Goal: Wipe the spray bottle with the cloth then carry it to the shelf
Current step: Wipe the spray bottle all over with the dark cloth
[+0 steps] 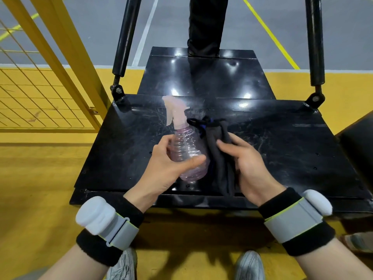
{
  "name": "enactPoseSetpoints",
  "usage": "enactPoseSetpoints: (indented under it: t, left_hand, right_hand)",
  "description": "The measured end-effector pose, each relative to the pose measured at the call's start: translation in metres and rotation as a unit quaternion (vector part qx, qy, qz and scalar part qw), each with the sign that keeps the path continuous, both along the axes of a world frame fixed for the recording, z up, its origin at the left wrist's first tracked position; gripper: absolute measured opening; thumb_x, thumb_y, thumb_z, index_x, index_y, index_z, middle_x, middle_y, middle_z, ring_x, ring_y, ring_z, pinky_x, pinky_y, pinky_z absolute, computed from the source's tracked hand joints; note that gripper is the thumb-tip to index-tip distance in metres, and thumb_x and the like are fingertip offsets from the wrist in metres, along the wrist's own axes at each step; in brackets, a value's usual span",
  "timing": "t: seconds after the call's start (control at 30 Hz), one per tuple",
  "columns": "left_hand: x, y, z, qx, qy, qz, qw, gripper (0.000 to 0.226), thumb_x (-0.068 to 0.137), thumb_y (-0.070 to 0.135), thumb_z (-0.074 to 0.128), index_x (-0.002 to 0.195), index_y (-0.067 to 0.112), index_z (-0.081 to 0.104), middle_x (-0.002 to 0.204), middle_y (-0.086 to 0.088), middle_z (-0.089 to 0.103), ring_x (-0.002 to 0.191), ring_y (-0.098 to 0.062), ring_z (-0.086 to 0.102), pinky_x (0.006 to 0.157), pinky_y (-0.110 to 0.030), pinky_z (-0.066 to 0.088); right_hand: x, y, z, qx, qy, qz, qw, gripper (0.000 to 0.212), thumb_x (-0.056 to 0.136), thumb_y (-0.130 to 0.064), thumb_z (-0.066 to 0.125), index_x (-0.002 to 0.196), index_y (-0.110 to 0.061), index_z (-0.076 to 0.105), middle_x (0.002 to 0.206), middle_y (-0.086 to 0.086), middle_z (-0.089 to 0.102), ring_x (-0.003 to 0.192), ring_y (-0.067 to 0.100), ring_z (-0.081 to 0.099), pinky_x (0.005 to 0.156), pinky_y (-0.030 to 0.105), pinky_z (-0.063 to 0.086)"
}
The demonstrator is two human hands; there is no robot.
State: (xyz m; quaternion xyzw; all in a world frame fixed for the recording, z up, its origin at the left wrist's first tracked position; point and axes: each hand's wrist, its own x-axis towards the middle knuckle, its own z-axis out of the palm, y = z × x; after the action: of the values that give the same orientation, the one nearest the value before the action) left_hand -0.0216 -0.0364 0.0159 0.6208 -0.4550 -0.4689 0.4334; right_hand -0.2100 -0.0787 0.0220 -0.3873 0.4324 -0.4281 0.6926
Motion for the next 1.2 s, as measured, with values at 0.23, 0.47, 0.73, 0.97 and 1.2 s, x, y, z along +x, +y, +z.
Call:
enactPoseSetpoints:
  t: [0.23, 0.47, 0.73, 0.97, 1.2]
  left_hand:
    - [0.002, 0.004, -0.003, 0.050, 0.071, -0.113, 0.990, 0.068, 0.077, 0.030, 0.078, 0.140, 0.037, 0.055, 0.119, 0.011, 0.074, 0.107, -0.007, 0.071, 0.098, -0.033, 0.050]
    - [0.000, 0.003, 0.000, 0.041, 0.090, -0.057, 0.993, 0.069, 0.065, 0.027, 0.088, 0.129, 0.033, 0.062, 0.122, -0.003, 0.064, 0.105, -0.019, 0.074, 0.099, -0.051, 0.057]
    - [0.006, -0.001, -0.008, 0.010, 0.032, -0.043, 0.998, 0.077, 0.055, 0.013, 0.097, 0.123, 0.018, 0.061, 0.118, -0.007, 0.071, 0.108, -0.024, 0.072, 0.095, -0.030, 0.056]
    - [0.016, -0.007, -0.006, -0.023, -0.121, -0.070, 0.990, 0.085, 0.067, 0.018, 0.095, 0.133, 0.028, 0.043, 0.123, 0.012, 0.060, 0.108, 0.004, 0.063, 0.090, -0.010, 0.047]
    - [0.022, -0.005, -0.031, -0.078, -0.272, -0.036, 0.958, 0.090, 0.075, 0.027, 0.090, 0.141, 0.030, 0.029, 0.137, 0.008, 0.032, 0.110, -0.004, 0.044, 0.097, -0.021, 0.034]
  right_hand:
    - [0.003, 0.003, -0.008, -0.086, 0.077, -0.011, 0.993, 0.031, 0.104, -0.010, 0.056, 0.121, -0.029, 0.075, 0.114, -0.004, 0.080, 0.105, 0.012, 0.076, 0.080, 0.020, 0.059]
    - [0.005, 0.006, -0.005, -0.154, 0.089, -0.018, 0.984, 0.031, 0.104, -0.015, 0.056, 0.125, -0.031, 0.072, 0.124, -0.005, 0.076, 0.118, 0.013, 0.070, 0.097, 0.028, 0.056]
    - [0.011, 0.015, -0.008, -0.373, 0.304, 0.002, 0.876, 0.044, 0.094, -0.013, 0.065, 0.134, -0.031, 0.061, 0.131, -0.015, 0.064, 0.128, 0.005, 0.057, 0.110, 0.025, 0.044]
    - [-0.008, -0.005, -0.007, -0.142, 0.247, -0.026, 0.958, 0.021, 0.099, -0.014, 0.066, 0.113, -0.029, 0.072, 0.100, -0.007, 0.079, 0.094, 0.007, 0.074, 0.088, 0.028, 0.060]
    - [-0.012, -0.007, -0.002, -0.109, 0.222, -0.029, 0.969, 0.019, 0.098, -0.014, 0.069, 0.112, -0.026, 0.073, 0.103, -0.001, 0.077, 0.092, 0.008, 0.075, 0.075, 0.018, 0.057]
